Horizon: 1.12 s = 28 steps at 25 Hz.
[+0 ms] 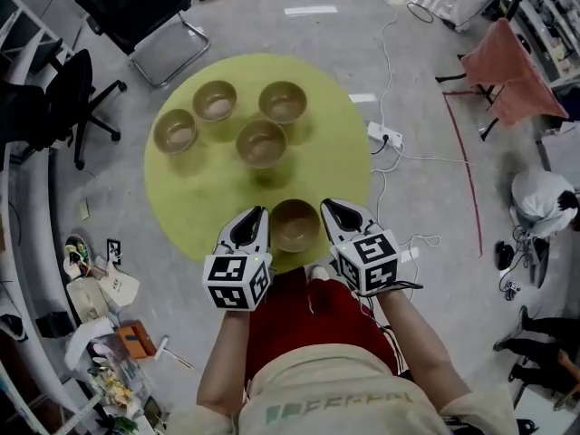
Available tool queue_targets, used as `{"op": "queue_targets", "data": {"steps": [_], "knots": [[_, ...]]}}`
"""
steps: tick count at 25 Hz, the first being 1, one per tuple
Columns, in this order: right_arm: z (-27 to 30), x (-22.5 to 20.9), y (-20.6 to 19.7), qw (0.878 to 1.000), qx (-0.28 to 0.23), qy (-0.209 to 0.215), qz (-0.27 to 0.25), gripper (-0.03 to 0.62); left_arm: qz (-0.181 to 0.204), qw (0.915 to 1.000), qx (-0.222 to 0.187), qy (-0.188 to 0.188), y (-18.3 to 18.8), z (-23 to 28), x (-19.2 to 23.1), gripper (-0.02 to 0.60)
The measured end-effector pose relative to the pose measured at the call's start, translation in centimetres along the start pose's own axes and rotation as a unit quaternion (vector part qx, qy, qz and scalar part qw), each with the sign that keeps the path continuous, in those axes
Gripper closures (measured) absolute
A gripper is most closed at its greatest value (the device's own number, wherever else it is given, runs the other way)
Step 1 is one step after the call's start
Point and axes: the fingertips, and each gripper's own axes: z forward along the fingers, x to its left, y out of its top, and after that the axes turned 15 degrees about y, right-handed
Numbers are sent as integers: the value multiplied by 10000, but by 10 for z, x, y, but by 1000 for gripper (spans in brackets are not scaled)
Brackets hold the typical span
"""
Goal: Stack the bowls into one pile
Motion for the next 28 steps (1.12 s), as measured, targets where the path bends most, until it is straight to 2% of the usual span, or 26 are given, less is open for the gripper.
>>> {"op": "queue_targets", "data": {"steps": [6,10,28], "knots": [[5,0,-25,9979,431,32,475,557,43,9987,428,-283,-19,12,0,542],[7,-1,-36,9966,603,2,562,556,76,9973,622,-382,-32,16,-2,522],[8,5,-65,9883,1282,285,774,556,-146,9908,1285,-402,-67,12,-11,489]]}}
